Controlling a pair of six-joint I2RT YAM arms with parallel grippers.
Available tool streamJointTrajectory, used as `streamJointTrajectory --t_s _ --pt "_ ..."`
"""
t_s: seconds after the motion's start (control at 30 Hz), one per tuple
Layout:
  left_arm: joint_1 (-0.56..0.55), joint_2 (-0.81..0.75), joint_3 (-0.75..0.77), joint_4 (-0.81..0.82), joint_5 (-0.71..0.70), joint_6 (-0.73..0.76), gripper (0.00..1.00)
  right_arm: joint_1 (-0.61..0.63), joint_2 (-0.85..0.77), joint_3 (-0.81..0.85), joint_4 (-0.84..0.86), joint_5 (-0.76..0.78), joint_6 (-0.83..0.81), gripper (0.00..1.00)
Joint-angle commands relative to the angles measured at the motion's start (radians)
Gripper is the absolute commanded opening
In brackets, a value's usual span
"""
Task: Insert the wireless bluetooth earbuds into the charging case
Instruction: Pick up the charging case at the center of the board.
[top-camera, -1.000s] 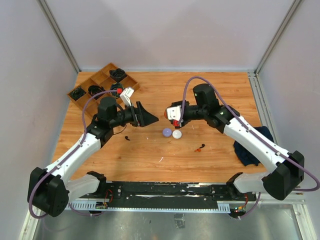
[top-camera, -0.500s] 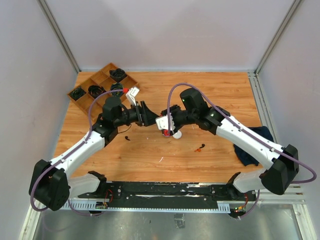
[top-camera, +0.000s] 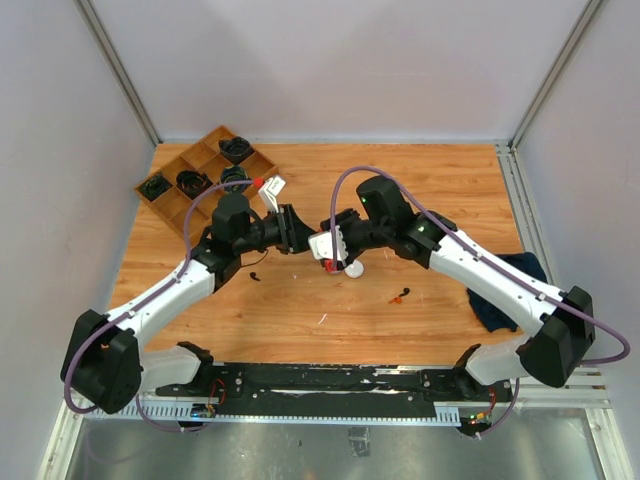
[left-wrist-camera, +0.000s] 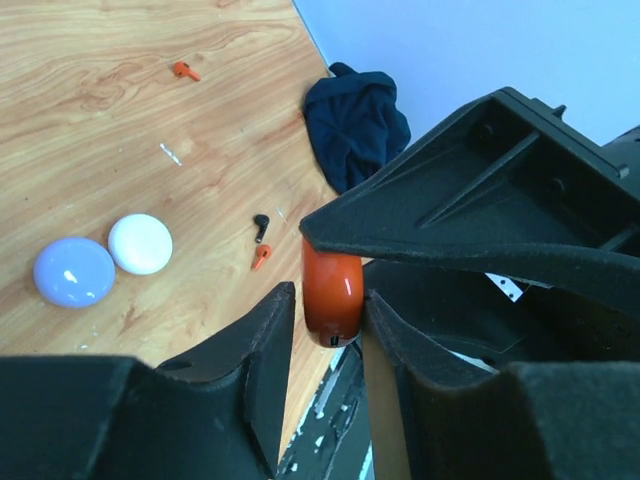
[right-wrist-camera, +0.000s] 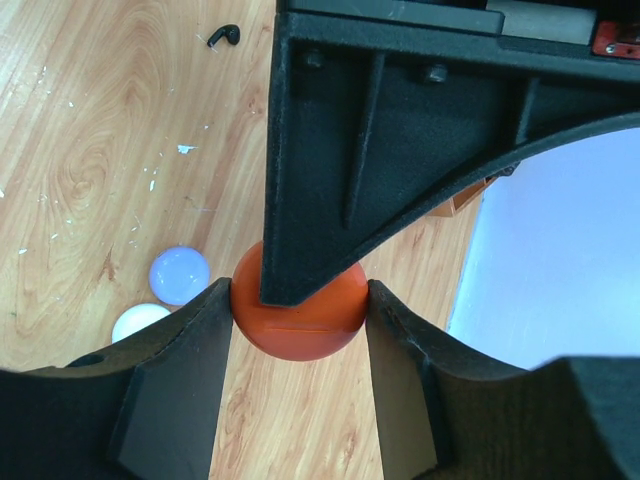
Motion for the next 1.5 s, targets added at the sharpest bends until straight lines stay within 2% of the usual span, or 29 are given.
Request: streamJointTrajectory --t_s 0.0,0.1,0.23,0.43,0.63,0.83,1.0,1.17,1.47 --pt "-0.009 0.002 -0.022 0.07 0.008 -0.001 0.32 0.029 0.014 0.043 -0.009 0.003 -0.019 0.38" --pt "-0.009 -0.008 -0.046 0.109 -0.001 -0.01 0.17 0.03 0.019 0.045 -0.007 0.009 -0.017 0.43" --pt "-0.009 -0.029 -0.076 0.149 -0.022 -0.001 0.06 0.028 0.015 0.045 -0.007 0.025 -0.008 0.51" --pt "-0.009 -0.091 -0.164 0.285 -0.081 0.015 0.04 0.017 -0.002 0.066 -0.007 0.031 0.094 0.65" --pt "-0.009 -0.162 -0.262 0.436 -0.148 0.027 0.04 -0.054 -0.024 0.091 0.036 -0.15 0.336 0.67" --pt "-0.009 -0.202 -0.321 0.562 -0.172 0.041 0.05 -0.145 -0.025 0.046 0.228 -0.322 0.731 0.65" --pt "-0.009 -0.211 -0.37 0.703 -0.183 0.025 0.05 -0.198 -0.056 -0.033 0.387 -0.307 1.054 0.63" --pt "-0.009 -0.185 -0.422 0.909 -0.183 -0.008 0.05 -0.208 -0.118 -0.164 0.601 -0.271 1.292 0.61" --pt "-0.009 -0.099 -0.464 1.141 -0.165 -0.062 0.05 -0.215 -0.123 -0.416 1.2 -0.268 1.646 0.54"
